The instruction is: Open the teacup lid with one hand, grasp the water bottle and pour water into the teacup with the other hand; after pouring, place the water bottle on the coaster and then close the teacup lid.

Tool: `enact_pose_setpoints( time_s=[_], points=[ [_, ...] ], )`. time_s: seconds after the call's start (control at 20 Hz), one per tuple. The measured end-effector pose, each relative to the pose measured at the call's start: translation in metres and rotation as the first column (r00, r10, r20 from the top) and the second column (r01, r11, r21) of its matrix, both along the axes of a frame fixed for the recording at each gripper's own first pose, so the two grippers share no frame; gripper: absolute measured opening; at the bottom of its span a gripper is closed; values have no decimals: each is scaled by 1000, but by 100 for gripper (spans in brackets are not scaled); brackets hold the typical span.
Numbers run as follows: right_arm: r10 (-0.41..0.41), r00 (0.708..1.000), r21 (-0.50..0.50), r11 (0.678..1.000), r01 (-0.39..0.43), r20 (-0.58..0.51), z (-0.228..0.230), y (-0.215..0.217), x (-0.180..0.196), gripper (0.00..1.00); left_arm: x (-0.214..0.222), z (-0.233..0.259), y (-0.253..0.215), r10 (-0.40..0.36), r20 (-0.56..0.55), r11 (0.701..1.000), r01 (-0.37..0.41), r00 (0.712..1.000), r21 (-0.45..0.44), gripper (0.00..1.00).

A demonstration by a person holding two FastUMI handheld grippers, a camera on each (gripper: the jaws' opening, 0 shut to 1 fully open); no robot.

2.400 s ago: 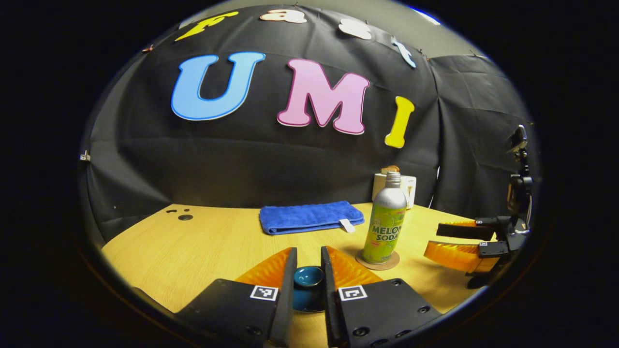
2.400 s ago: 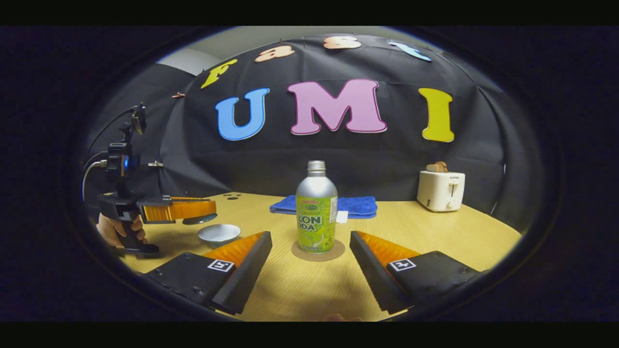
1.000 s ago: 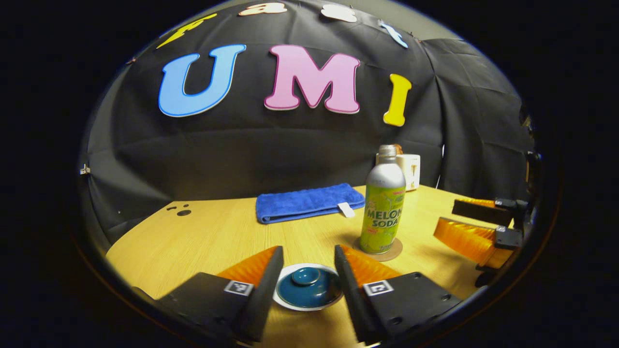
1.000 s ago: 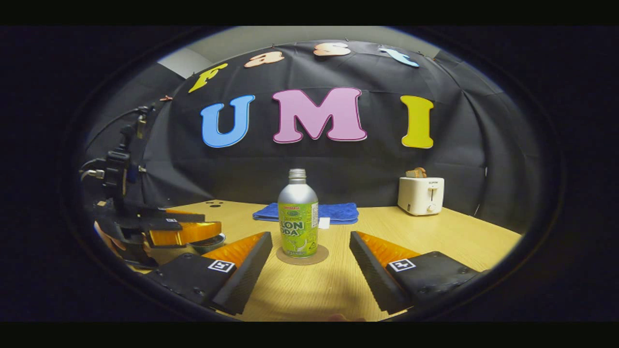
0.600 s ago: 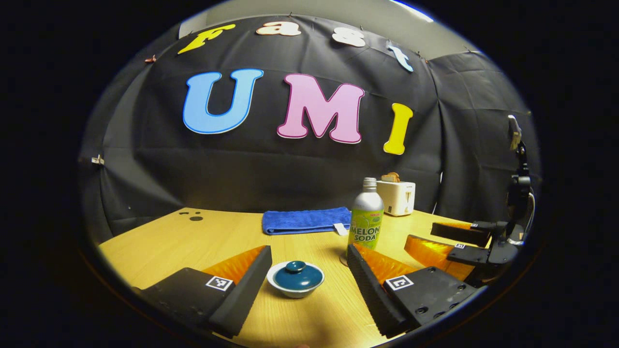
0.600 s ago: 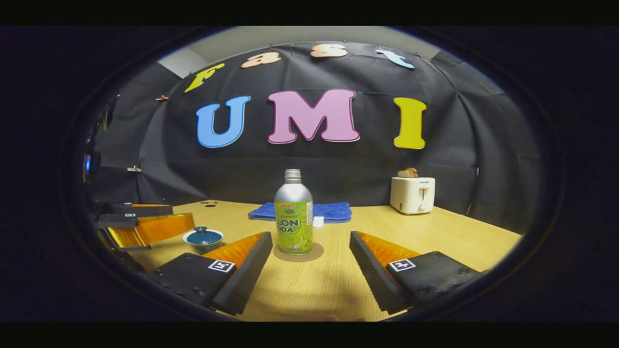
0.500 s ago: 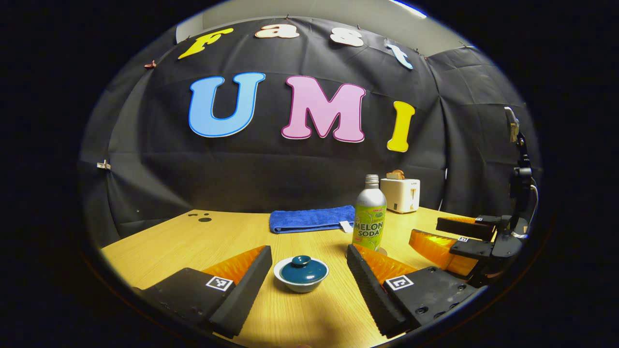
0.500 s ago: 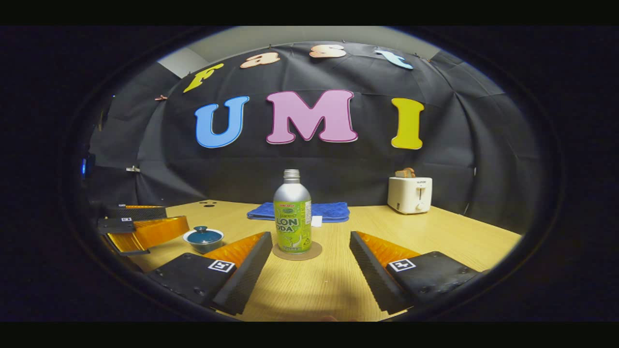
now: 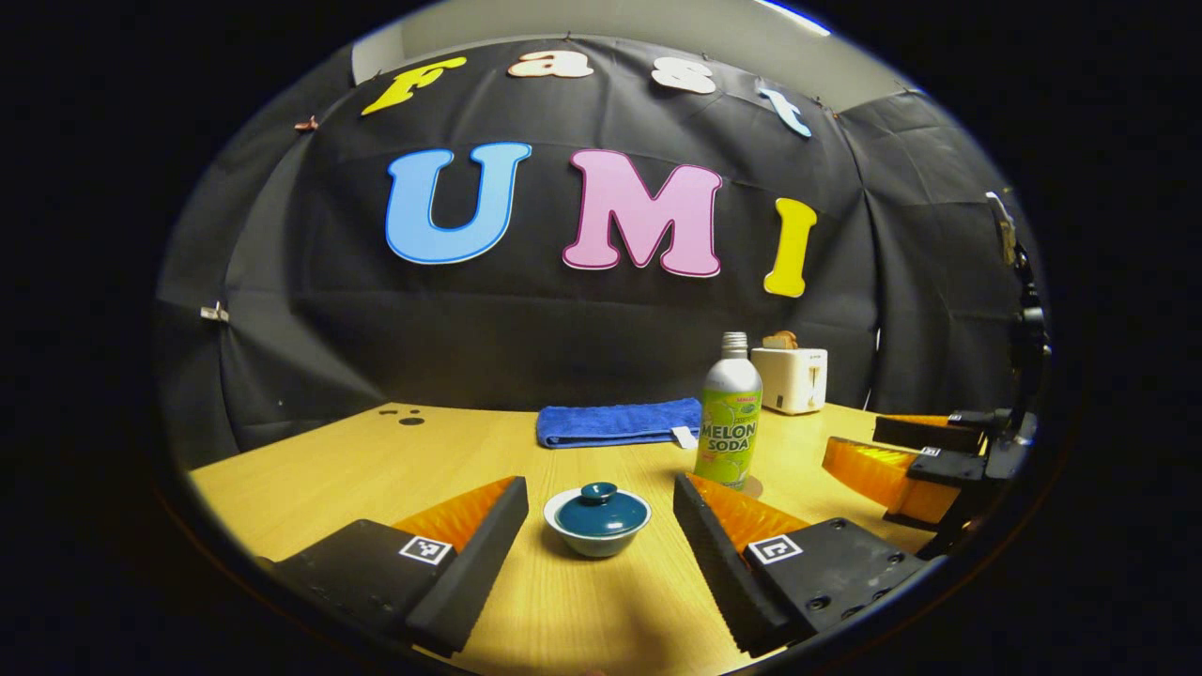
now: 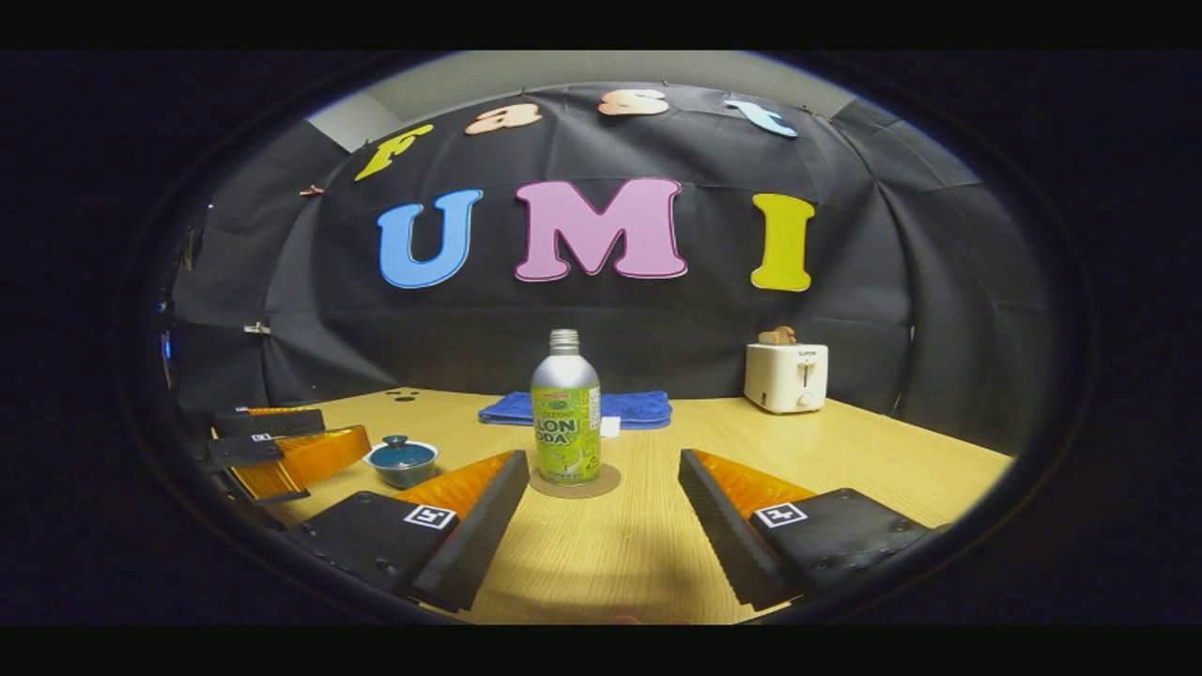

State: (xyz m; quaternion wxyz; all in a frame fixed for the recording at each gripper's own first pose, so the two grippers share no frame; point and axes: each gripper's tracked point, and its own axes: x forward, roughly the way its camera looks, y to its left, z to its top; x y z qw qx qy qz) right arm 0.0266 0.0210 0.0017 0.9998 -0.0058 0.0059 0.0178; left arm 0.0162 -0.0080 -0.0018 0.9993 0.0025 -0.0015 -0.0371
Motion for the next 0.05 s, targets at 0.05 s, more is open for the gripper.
enact_pose_setpoints(
  time_s=[0.05],
  points=[
    [0,1000,0,1000,0,0,0,0,1,99,1,2,-2,-2,4,1000,2,1000,-7,99]
  ],
)
